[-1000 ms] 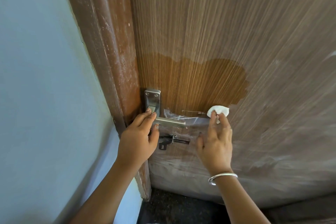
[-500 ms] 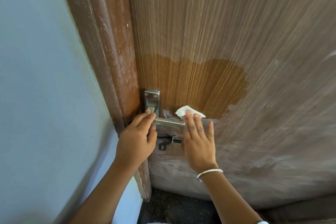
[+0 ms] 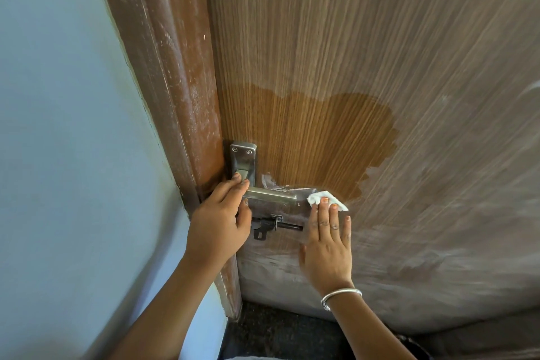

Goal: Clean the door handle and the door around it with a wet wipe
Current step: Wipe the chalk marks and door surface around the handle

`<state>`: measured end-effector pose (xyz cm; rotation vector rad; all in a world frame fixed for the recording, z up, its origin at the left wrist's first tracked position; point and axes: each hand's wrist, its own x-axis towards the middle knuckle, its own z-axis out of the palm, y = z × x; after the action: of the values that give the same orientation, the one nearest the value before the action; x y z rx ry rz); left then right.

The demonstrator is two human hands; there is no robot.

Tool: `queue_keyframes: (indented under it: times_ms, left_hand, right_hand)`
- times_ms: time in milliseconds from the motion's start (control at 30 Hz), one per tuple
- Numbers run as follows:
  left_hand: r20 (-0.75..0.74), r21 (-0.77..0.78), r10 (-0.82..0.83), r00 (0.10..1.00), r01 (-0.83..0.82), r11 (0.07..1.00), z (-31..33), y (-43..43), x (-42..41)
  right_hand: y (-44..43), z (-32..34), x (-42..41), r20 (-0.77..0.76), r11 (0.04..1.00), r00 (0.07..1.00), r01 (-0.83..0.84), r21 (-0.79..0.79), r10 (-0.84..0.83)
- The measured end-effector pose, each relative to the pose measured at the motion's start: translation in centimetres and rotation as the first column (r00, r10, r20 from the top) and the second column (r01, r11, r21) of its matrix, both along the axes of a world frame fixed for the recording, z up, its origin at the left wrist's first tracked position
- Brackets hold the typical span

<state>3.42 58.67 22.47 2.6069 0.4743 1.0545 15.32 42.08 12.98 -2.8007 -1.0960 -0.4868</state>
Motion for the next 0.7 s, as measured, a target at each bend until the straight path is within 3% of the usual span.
queue_keyframes:
  times_ms: [333, 700]
  left_hand:
    - [0.006, 0.018, 0.0, 1.0, 0.0, 1.0, 0.0, -0.1, 0.1]
    - [0.003, 0.012, -0.007, 1.0, 0.007, 1.0, -0.2, 0.0, 0.2]
  right_hand:
    - [5.8, 2.9, -0.6, 0.147, 0.952, 0.941, -0.295, -0.077, 0.304]
    - [6.1, 3.8, 0.2, 0.226, 0.931, 0.904, -0.346, -0.112, 0.363]
